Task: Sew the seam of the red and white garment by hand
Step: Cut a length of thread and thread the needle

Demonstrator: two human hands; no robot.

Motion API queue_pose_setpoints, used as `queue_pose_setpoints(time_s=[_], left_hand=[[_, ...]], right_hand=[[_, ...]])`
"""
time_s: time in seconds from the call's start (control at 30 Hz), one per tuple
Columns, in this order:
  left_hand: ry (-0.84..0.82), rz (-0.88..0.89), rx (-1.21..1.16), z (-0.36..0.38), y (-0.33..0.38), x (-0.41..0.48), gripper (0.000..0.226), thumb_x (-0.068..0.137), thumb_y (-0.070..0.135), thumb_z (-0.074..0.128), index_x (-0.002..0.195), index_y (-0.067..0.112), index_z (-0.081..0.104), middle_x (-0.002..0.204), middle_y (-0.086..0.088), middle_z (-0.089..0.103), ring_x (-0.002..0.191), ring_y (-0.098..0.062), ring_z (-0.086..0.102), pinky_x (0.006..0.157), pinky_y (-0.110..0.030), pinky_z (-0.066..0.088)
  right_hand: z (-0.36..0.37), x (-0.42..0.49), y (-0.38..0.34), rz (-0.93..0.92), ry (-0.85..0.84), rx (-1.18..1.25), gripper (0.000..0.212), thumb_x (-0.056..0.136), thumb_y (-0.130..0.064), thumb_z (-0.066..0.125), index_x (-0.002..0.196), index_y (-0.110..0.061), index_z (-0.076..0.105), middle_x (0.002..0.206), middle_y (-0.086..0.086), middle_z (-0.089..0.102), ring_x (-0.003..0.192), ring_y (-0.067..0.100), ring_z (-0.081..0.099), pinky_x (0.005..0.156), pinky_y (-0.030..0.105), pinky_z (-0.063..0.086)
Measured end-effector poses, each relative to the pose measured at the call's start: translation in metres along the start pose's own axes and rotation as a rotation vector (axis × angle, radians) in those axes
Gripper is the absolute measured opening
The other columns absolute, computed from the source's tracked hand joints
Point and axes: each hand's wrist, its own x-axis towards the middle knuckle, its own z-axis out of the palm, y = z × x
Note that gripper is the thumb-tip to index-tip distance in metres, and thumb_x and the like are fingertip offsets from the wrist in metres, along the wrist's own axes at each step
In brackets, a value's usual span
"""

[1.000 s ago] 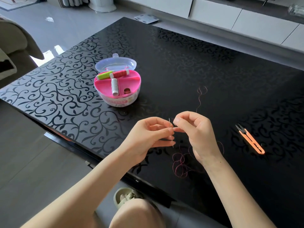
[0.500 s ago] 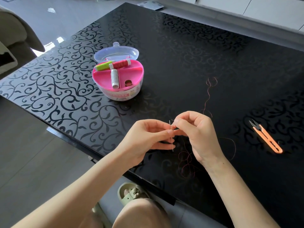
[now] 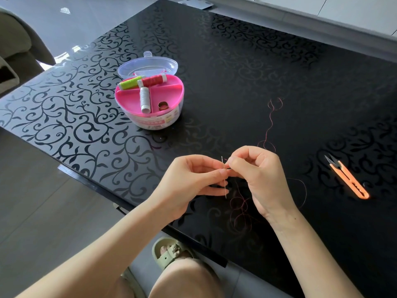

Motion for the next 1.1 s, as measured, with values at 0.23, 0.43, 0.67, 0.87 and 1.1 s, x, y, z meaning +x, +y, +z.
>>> queue_pose_setpoints(time_s=[0.23,0.43,0.67,0.87,1.1], left_hand=[[0.013,0.015,0.025,0.0008,-0.0004,-0.0020,0.007,0.080,0.001,0.071,0.077,0.006,0.074,0.072,-0.011,0.070,0.067,-0.017,0.068,0.063,-0.030,0.059],[0.013,0.026,0.040,0.0014,-0.0012,-0.0020,0.005,0.078,0.003,0.072,0.077,0.007,0.075,0.072,-0.011,0.071,0.069,-0.019,0.068,0.065,-0.031,0.059],[0.014,0.034,0.037,0.0005,-0.0021,-0.0019,0.004,0.074,0.006,0.074,0.078,0.006,0.075,0.079,-0.016,0.072,0.071,-0.020,0.068,0.066,-0.033,0.060],[0.014,0.040,0.047,0.0004,-0.0025,-0.0018,0.004,0.078,0.003,0.072,0.079,0.006,0.075,0.079,-0.015,0.072,0.072,-0.020,0.069,0.067,-0.033,0.060],[0.012,0.040,0.049,0.0007,-0.0024,-0.0020,0.004,0.078,0.003,0.072,0.081,0.005,0.074,0.083,-0.016,0.073,0.073,-0.019,0.069,0.067,-0.033,0.060]], right_hand=[[0.0006,-0.0012,-0.0004,0.008,0.006,-0.020,0.010,0.070,-0.016,0.060,0.062,-0.010,0.065,0.060,0.000,0.064,0.066,0.018,0.064,0.074,0.046,0.058],[0.0015,-0.0008,-0.0006,0.013,0.011,-0.028,0.010,0.068,-0.016,0.060,0.061,-0.010,0.065,0.060,0.000,0.064,0.066,0.018,0.064,0.075,0.047,0.058],[0.0018,-0.0006,0.0006,0.016,0.010,-0.027,0.011,0.068,-0.016,0.060,0.061,-0.009,0.065,0.060,0.001,0.064,0.066,0.018,0.063,0.074,0.048,0.057],[0.0015,-0.0001,0.0014,0.025,0.008,-0.022,0.011,0.068,-0.016,0.061,0.059,-0.014,0.066,0.061,0.001,0.064,0.066,0.019,0.064,0.073,0.044,0.058],[0.0014,-0.0001,0.0010,0.028,0.008,-0.024,0.017,0.080,-0.002,0.064,0.064,-0.008,0.066,0.061,0.001,0.064,0.066,0.017,0.063,0.073,0.042,0.057]])
